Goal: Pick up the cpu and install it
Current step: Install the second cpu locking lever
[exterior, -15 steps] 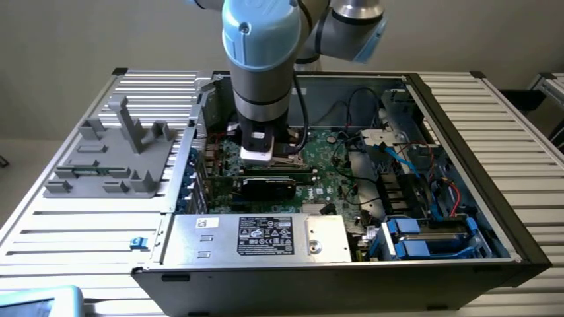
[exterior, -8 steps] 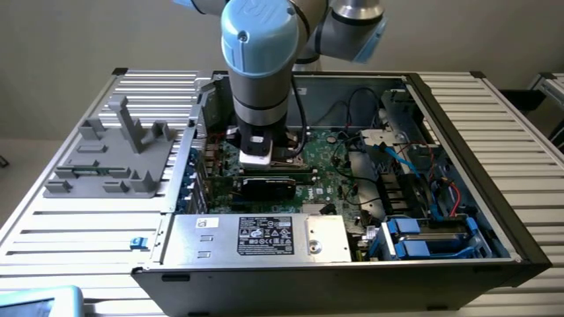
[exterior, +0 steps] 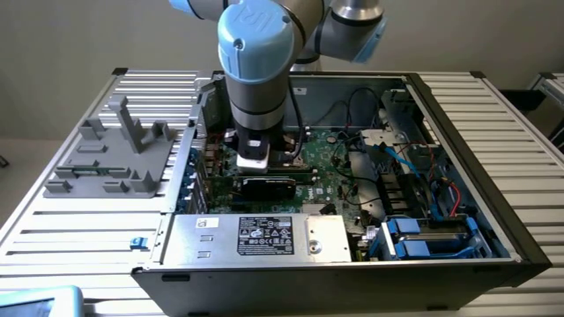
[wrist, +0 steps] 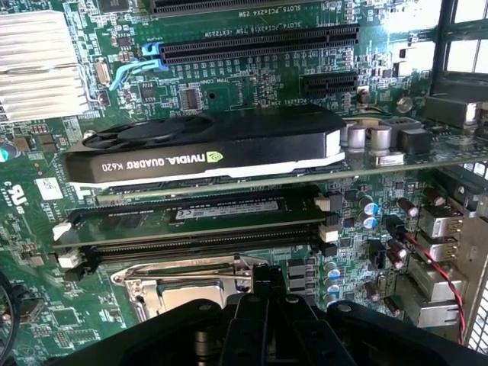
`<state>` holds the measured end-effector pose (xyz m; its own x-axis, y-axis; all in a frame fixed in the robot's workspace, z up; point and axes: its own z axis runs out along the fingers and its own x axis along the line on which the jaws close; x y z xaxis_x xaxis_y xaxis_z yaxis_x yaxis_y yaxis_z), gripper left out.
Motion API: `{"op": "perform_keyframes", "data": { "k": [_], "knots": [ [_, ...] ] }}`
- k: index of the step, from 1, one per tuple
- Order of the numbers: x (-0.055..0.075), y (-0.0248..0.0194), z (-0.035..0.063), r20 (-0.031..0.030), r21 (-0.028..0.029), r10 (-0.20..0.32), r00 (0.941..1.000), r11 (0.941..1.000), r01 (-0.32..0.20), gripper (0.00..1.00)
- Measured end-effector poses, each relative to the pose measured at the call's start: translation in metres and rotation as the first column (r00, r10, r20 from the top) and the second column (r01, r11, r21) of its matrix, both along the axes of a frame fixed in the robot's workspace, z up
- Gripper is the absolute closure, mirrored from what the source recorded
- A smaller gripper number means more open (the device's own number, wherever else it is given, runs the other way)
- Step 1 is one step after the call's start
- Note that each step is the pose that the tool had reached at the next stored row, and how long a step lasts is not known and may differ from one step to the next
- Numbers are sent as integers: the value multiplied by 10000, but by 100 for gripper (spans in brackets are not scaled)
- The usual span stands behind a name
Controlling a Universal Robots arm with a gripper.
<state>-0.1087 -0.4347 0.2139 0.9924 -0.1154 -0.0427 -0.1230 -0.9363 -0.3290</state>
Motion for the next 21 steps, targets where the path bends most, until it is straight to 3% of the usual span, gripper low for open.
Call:
{"op": "perform_keyframes", "data": {
  "k": [21],
  "knots": [
    [-7, 6, -73, -1, 16, 0, 10000, 10000, 0, 89]
  ]
}}
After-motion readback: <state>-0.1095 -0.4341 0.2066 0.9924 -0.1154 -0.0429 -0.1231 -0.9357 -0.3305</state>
